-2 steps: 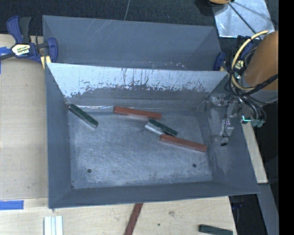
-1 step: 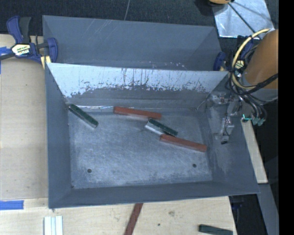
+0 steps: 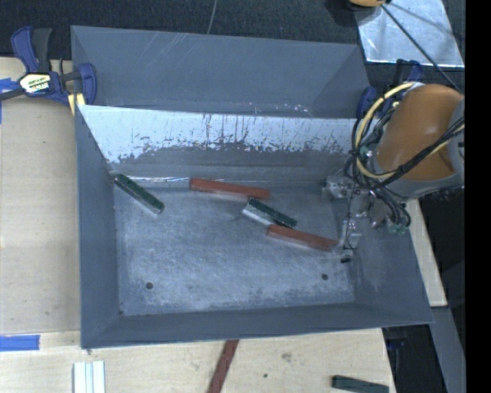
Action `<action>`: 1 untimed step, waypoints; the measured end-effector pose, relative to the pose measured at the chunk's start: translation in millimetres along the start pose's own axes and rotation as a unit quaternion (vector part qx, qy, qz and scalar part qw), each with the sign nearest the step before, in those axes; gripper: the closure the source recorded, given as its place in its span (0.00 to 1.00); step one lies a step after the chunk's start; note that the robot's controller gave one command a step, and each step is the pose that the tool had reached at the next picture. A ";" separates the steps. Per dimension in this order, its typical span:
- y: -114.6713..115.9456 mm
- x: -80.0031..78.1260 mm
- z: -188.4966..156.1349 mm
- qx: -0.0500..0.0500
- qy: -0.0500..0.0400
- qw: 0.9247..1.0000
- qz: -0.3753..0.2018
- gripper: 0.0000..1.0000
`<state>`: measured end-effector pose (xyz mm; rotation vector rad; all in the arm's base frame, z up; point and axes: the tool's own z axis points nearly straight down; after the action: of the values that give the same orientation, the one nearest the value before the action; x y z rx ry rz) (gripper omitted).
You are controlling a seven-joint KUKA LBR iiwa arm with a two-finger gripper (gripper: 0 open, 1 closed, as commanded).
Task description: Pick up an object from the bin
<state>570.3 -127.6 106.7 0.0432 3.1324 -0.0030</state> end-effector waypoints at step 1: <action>-6.1 -26.2 36.4 0.000 0.003 0.991 0.136 1.00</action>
Offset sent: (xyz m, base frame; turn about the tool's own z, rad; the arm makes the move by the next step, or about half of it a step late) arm 0.0000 0.0000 0.0000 0.0000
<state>596.6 -134.5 70.5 0.4701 3.1028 -0.0019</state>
